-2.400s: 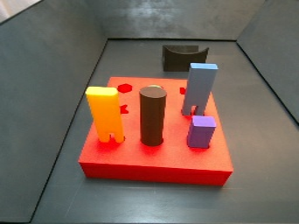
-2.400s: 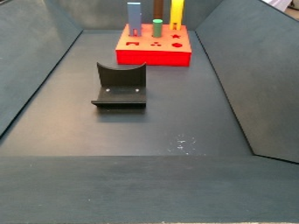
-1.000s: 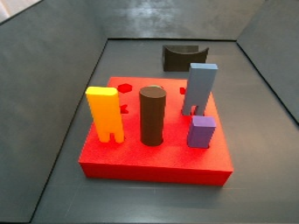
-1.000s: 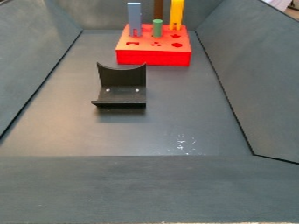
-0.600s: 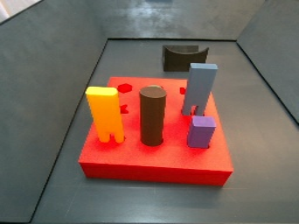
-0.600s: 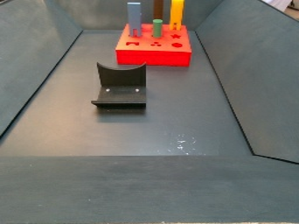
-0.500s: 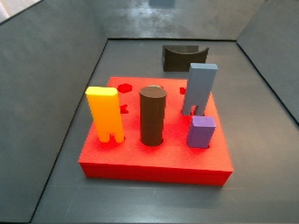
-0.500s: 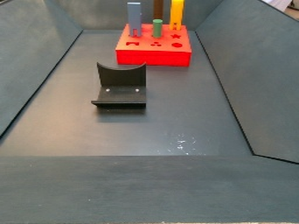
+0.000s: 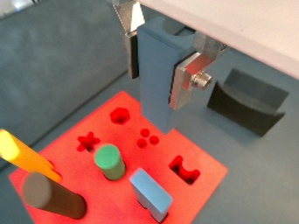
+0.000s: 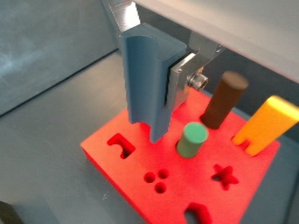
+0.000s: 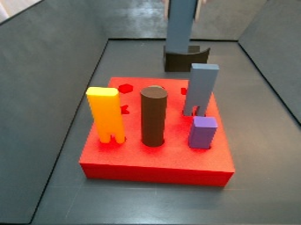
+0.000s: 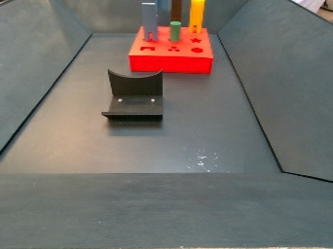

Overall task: Pick up the arch object. Move up. Rotate the arch object. Move to above the board. Insert the arch object.
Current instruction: Insert the arch object.

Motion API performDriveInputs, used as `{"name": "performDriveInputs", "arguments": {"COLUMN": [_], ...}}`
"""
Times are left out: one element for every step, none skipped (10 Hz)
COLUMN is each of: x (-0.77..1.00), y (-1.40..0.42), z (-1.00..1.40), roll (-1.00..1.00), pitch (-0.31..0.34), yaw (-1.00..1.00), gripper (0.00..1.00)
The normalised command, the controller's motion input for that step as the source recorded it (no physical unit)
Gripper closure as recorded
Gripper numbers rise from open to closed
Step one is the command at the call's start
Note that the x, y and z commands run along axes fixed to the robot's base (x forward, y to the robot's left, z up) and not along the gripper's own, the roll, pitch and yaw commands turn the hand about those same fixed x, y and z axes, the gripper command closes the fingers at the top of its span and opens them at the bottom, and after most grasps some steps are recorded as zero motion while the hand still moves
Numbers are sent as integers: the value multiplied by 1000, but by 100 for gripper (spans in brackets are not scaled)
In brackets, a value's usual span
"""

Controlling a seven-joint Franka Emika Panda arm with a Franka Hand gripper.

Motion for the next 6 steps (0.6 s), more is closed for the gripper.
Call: {"name": "performDriveInputs", "arguments": {"x": [937, 906, 803, 840, 917, 911], "y": [0, 6, 31, 34, 29, 0], "z": [-860, -817, -791, -757, -720, -629], "roll": [189, 137, 77, 26, 3, 6], "pitch": [0, 0, 0, -13, -47, -53], "yaw": [-69, -86, -46, -37, -34, -23], "gripper": [100, 100, 100, 100, 100, 100]}}
